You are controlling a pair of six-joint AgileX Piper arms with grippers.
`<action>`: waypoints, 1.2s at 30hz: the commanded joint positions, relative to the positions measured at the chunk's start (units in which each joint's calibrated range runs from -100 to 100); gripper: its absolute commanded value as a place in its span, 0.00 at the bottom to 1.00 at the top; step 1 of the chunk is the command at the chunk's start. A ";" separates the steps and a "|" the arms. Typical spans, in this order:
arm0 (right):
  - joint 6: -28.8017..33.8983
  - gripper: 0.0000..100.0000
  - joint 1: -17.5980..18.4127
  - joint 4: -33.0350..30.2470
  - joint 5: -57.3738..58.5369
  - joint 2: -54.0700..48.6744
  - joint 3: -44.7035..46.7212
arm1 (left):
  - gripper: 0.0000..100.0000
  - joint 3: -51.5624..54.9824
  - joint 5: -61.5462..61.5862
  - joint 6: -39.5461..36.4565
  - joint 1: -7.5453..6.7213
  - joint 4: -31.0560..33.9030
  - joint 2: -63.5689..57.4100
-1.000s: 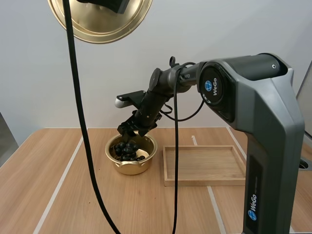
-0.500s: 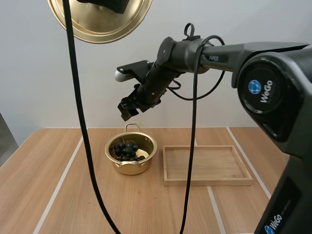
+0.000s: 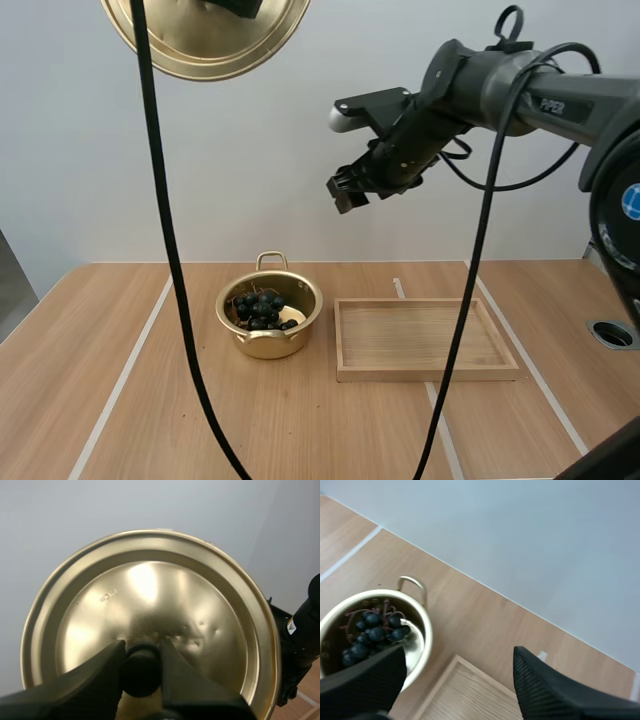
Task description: Open the pot, put the grape inside, and close it
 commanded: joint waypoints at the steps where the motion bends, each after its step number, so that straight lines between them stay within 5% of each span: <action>1: -1.14 1.00 -2.95 -1.03 -0.44 -3.40 1.63 | 0.00 -0.46 -1.78 -0.60 0.06 -1.69 0.58; 11: -2.30 1.00 -10.07 -2.05 -1.55 -12.24 3.53 | 0.00 -0.46 2.92 -0.60 0.06 -1.98 8.18; 22: 0.24 0.97 -10.63 -2.03 1.99 -18.60 3.53 | 0.00 1.66 6.28 -0.60 0.06 -2.26 18.83; 26: 1.74 0.63 -10.63 -2.03 3.77 -19.36 3.53 | 0.00 6.65 4.83 -0.60 0.06 -2.39 22.48; 29: 2.52 0.26 -10.63 -1.60 4.36 -19.36 3.53 | 0.00 10.93 1.51 -0.60 0.06 -2.39 25.00; 30: 2.52 0.06 -10.63 -1.02 4.56 -19.36 3.53 | 0.00 12.36 0.12 -0.60 0.06 -2.39 26.12; 31: 2.52 0.00 -10.63 -0.41 4.76 -19.36 3.53 | 0.00 13.09 -0.65 -0.51 0.06 -2.39 26.60; 36: 2.42 0.00 -10.63 3.23 5.79 -19.36 3.53 | 0.00 17.80 -5.74 -0.18 -0.10 -2.64 30.68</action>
